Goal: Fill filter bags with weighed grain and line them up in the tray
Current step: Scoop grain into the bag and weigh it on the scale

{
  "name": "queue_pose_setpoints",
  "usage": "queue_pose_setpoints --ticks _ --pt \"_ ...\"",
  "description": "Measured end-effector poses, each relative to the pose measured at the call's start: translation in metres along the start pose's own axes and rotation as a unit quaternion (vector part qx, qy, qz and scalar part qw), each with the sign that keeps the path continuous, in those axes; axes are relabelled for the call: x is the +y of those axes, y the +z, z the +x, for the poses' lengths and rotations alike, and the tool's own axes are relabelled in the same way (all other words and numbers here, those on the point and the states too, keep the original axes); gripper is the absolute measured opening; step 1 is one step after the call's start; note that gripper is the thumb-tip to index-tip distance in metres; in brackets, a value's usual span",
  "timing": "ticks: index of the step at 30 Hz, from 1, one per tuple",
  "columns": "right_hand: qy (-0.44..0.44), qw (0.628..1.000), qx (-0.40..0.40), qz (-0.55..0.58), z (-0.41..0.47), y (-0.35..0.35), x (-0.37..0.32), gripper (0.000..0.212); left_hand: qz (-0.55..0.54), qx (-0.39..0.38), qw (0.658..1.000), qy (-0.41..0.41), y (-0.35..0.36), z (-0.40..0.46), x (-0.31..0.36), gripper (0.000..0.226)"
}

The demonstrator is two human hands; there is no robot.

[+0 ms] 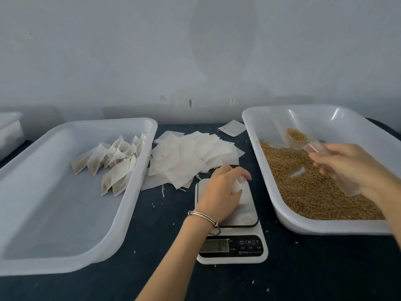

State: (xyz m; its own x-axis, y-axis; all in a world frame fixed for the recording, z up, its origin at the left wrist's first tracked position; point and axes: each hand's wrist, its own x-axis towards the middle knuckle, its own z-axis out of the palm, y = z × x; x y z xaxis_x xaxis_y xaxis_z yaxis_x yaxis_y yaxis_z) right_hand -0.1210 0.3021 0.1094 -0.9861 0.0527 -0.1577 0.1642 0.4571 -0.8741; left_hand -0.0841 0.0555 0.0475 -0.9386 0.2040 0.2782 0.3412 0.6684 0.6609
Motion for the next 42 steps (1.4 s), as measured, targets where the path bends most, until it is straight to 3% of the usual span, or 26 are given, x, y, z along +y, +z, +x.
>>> queue_pose_setpoints --ticks 4,8,11,14,16,18,20,23,25,30,42 --pt "0.000 1.000 -0.006 -0.004 0.003 0.010 0.009 0.018 -0.008 0.022 1.000 -0.007 0.002 0.000 0.003 0.027" --pt "-0.021 0.993 0.005 -0.120 0.005 0.015 0.011 0.011 -0.120 0.037 0.992 0.003 -0.009 -0.010 0.004 0.057" --pt "-0.010 0.974 -0.010 -0.226 0.006 0.018 0.012 0.013 -0.271 0.191 0.944 -0.008 -0.027 -0.023 0.008 0.052" --pt "0.015 0.954 -0.046 -0.296 0.008 0.021 0.013 0.028 -0.336 0.354 0.872 -0.033 -0.043 -0.037 0.004 0.024" --pt "0.030 0.941 -0.073 -0.330 0.005 0.023 0.013 0.041 -0.352 0.413 0.838 -0.060 -0.052 -0.047 0.000 0.015" --pt "0.022 0.922 -0.066 -0.382 0.001 0.023 0.010 0.055 -0.345 0.445 0.823 -0.079 -0.057 -0.059 -0.006 0.023" --pt "-0.036 0.911 0.006 -0.411 -0.004 0.019 0.007 0.054 -0.335 0.455 0.820 -0.084 -0.061 -0.071 -0.011 0.027" --pt "-0.151 0.924 0.139 -0.323 -0.023 0.013 0.006 0.036 -0.335 0.455 0.820 -0.093 -0.062 -0.086 -0.015 0.031" --pt "-0.178 0.922 0.169 -0.300 -0.037 0.017 0.006 0.030 -0.340 0.451 0.819 -0.103 -0.060 -0.094 -0.016 0.030" --pt "-0.149 0.941 0.126 -0.277 -0.045 0.030 0.011 0.020 -0.346 0.430 0.826 -0.113 -0.054 -0.096 -0.014 0.031" --pt "-0.125 0.944 0.093 -0.292 -0.037 0.023 0.024 0.019 -0.316 0.381 0.863 -0.101 -0.046 -0.088 -0.007 0.032"
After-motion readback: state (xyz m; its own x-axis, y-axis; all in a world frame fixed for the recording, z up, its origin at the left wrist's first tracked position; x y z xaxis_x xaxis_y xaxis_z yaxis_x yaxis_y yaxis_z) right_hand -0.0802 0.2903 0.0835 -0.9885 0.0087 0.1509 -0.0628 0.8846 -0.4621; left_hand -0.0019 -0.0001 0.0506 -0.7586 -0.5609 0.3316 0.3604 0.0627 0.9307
